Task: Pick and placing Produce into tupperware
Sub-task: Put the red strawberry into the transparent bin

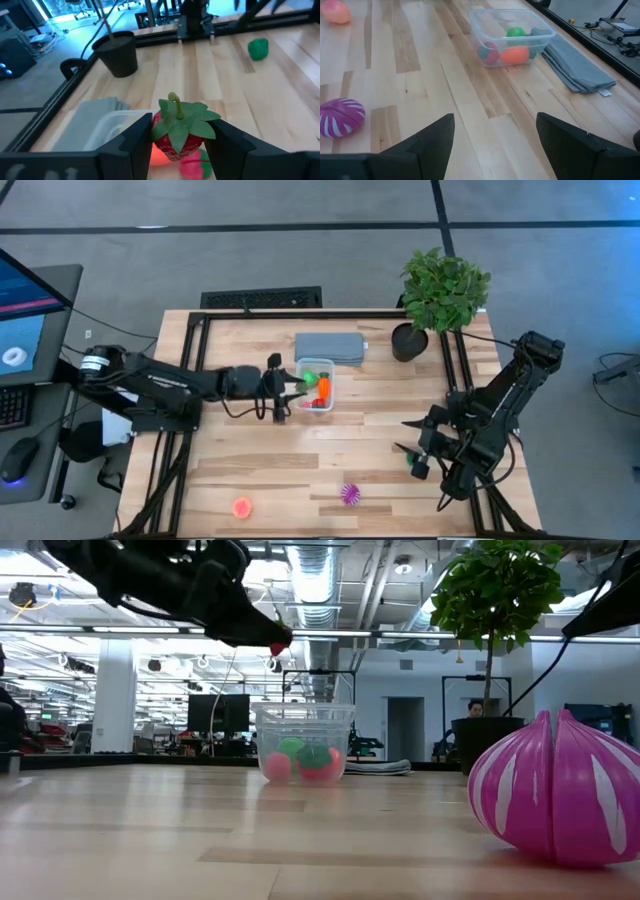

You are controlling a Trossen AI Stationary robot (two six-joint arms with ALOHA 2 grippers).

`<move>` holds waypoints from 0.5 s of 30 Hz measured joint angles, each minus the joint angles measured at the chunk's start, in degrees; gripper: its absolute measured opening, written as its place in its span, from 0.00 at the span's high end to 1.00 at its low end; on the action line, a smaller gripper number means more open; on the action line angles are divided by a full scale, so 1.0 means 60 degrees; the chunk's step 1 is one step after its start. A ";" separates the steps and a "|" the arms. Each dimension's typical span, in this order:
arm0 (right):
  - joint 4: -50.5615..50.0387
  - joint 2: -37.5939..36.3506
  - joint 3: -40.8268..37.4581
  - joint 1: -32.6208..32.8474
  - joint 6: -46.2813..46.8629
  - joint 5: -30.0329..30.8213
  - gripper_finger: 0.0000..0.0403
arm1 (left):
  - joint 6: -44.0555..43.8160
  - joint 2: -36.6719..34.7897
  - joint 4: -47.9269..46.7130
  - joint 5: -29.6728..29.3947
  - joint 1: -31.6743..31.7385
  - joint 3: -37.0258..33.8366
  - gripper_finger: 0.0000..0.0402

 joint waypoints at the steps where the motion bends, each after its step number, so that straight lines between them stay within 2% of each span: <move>1: -0.0004 0.0000 0.0000 -0.0004 -0.0003 0.0051 0.24 | -0.0001 0.0000 0.0048 0.0197 0.0206 0.0000 0.62; 7: -0.0034 0.0000 0.0000 -0.0004 -0.0007 0.0136 0.24 | -0.0190 0.0257 0.0304 0.1490 0.1342 0.0001 0.62; 15: -0.0039 0.0000 0.0000 -0.0004 -0.0004 0.0139 0.24 | -0.0521 0.1753 0.1498 0.2681 0.2115 0.0015 0.62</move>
